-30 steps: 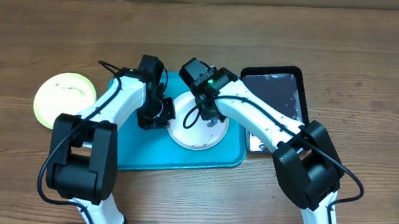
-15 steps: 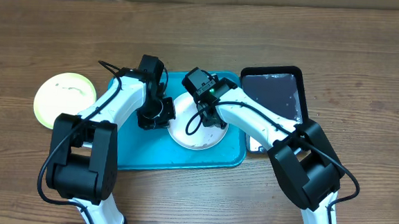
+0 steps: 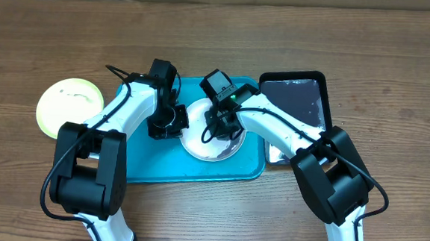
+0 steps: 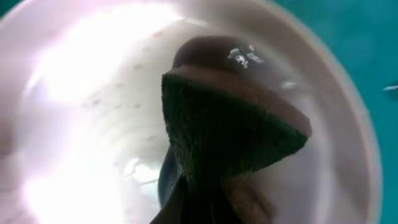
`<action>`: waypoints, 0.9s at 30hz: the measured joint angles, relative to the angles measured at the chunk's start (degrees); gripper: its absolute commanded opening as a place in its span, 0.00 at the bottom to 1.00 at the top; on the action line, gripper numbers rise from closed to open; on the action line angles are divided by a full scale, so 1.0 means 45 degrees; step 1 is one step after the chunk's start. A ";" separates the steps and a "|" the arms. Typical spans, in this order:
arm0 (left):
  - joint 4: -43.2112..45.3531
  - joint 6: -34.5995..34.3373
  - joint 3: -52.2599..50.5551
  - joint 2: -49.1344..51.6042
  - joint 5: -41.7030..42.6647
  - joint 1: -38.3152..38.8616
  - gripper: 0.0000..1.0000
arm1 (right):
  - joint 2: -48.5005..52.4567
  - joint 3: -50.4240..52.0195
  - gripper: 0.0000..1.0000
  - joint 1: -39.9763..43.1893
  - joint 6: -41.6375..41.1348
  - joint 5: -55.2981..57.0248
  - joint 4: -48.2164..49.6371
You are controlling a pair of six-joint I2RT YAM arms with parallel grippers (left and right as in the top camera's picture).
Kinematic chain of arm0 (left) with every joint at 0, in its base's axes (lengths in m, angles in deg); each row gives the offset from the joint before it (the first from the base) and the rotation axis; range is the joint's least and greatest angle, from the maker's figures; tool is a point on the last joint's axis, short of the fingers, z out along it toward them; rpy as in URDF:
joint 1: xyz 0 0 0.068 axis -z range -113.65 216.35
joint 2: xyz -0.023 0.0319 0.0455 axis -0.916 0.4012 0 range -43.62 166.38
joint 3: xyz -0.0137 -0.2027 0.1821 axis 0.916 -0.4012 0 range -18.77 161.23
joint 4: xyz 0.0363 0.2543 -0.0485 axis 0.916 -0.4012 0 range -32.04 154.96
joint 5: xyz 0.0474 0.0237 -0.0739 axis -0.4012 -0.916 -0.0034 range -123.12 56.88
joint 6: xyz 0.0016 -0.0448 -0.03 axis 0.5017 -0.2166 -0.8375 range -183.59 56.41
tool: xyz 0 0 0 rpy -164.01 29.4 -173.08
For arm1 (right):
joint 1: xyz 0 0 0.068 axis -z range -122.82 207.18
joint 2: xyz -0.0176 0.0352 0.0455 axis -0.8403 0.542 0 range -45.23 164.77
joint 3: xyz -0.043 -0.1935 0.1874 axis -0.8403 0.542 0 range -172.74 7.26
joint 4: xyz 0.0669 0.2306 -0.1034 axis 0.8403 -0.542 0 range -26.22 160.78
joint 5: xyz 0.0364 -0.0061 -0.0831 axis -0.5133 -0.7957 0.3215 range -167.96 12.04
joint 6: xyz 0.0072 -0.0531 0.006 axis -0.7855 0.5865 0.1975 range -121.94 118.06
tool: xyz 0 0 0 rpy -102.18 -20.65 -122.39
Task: Clean dirty plates on tray and stack at the side
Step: 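Scrub the white plate surface with the sponge in the right gripper, then drop the sponge in the black tray and move the right gripper away right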
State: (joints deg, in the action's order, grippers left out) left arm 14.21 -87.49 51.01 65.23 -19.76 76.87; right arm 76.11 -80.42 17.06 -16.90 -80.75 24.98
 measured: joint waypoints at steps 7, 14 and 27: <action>0.0000 0.0000 0.0000 0.0005 -0.0024 0.0000 0.04 | 0.0005 0.0000 0.04 0.0019 0.0010 -0.2501 0.0068; 0.0000 0.0000 0.0000 0.0005 -0.0024 0.0000 0.04 | 0.0000 -0.0840 0.04 0.0680 0.0699 -0.5493 -0.0933; 0.0160 -0.0019 0.0000 0.0000 -0.0034 0.0005 0.21 | -0.2861 -0.1923 0.04 0.4979 0.1647 -0.3808 -0.4828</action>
State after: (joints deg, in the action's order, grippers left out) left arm 14.94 -87.58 51.01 65.23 -19.91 76.89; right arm 63.24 -89.08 39.46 -9.49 -97.88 3.26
